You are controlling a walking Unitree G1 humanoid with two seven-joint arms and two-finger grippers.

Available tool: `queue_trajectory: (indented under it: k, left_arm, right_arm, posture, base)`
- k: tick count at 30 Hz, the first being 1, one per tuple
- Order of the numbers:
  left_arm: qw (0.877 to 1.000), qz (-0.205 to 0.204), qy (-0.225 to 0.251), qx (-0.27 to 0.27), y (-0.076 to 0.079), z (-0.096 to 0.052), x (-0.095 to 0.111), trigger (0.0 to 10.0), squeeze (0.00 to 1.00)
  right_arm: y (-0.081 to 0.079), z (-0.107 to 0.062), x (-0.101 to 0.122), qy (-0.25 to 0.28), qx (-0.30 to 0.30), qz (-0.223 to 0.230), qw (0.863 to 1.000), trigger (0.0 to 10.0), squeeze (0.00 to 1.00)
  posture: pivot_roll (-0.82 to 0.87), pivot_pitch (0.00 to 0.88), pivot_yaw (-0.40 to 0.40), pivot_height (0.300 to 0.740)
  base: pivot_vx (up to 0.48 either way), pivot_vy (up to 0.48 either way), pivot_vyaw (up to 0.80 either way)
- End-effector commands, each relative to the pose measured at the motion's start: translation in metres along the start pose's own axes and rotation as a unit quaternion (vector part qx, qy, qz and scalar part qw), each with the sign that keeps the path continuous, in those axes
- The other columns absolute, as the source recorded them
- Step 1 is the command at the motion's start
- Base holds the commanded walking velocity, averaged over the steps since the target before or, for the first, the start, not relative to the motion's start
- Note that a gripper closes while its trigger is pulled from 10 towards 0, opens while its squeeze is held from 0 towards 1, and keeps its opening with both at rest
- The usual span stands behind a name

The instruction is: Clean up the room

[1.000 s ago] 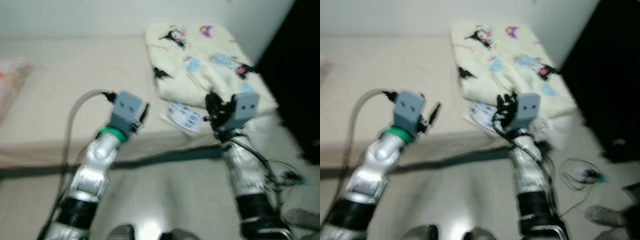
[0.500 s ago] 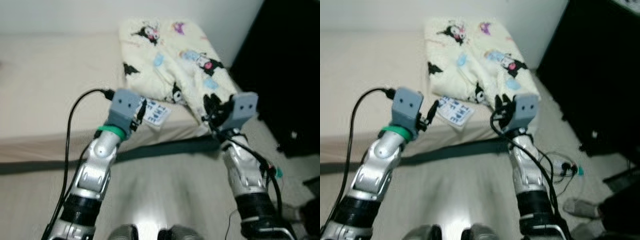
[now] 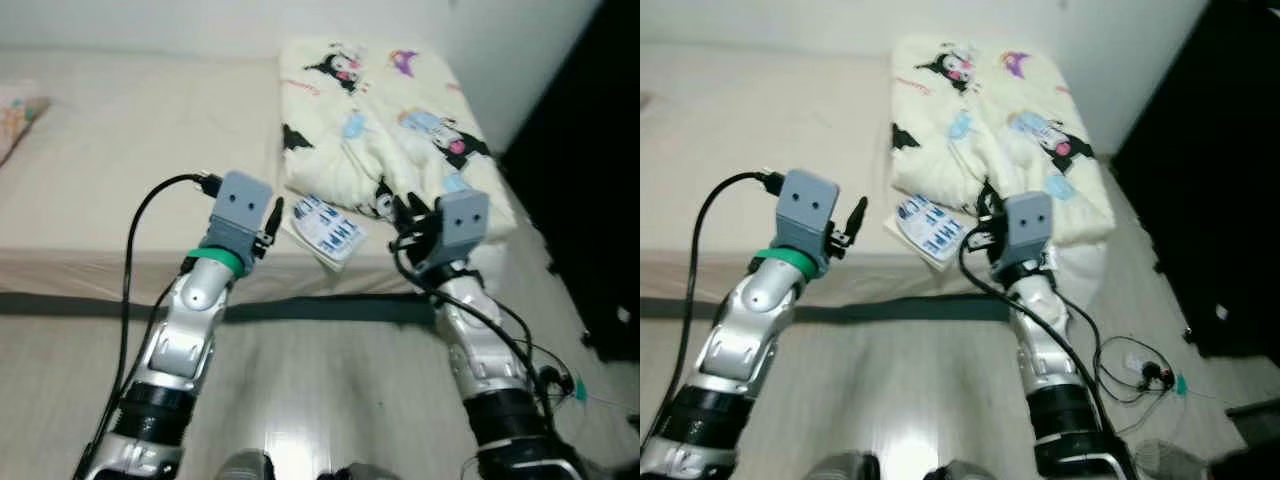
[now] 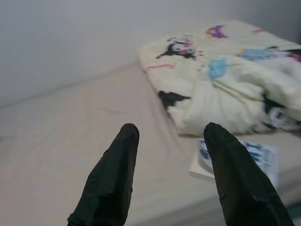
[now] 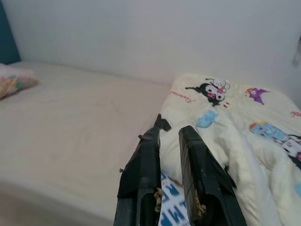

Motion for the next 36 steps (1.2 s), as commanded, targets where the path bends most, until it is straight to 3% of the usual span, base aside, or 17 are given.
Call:
queue_trajectory:
  k: [1, 24, 29, 33, 36]
  left_arm:
    - [1.000, 0.001, -0.003, -0.010, 0.008, 0.000, -0.001, 10.0, 0.00]
    - [1.000, -0.004, 0.000, -0.011, 0.010, 0.000, 0.000, 10.0, 0.00]
    - [0.998, -0.018, 0.001, -0.058, 0.026, -0.007, -0.002, 10.0, 0.00]
    - [0.988, -0.010, 0.009, -0.157, 0.056, -0.033, -0.011, 10.0, 0.00]
    - [0.985, -0.004, 0.004, -0.170, 0.060, -0.039, -0.016, 10.0, 0.00]
  right_arm:
    - [0.011, -0.004, -0.003, -0.005, -0.016, 0.010, 1.000, 10.0, 0.00]
    - [0.013, -0.006, -0.006, -0.007, -0.019, 0.030, 0.999, 10.0, 0.00]
    - [0.016, -0.011, -0.019, -0.027, -0.035, 0.049, 0.998, 10.0, 0.00]
    - [0.017, -0.021, -0.034, -0.049, -0.049, 0.059, 0.996, 10.0, 0.00]
    - [0.016, -0.023, -0.037, -0.051, -0.051, 0.067, 0.995, 10.0, 0.00]
  posture:
    - [0.00, 0.026, 0.019, 0.718]
    - [0.00, 0.030, 0.014, 0.718]
    - [0.00, 0.034, 0.017, 0.718]
    - [0.00, 0.041, 0.020, 0.713]
    - [0.00, 0.044, 0.022, 0.703]
  base:
    - [0.480, 0.000, 0.00]
    - [0.450, 0.000, 0.00]
    - [0.106, 0.000, 0.00]
    - [0.000, 0.000, 0.00]
    - [0.000, 0.000, 0.00]
Point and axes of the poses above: a point about 5 cm out from each wrist's last joint towards the gripper, its own z axis pointing out of the wrist towards the gripper, its own x axis along the axis of the wrist's last joint, y = z × x, the point moved 5 cm from there along z, pointing out of the wrist towards the gripper, and after that the axes turned 12 degrees about z, right-handed, at the moved point
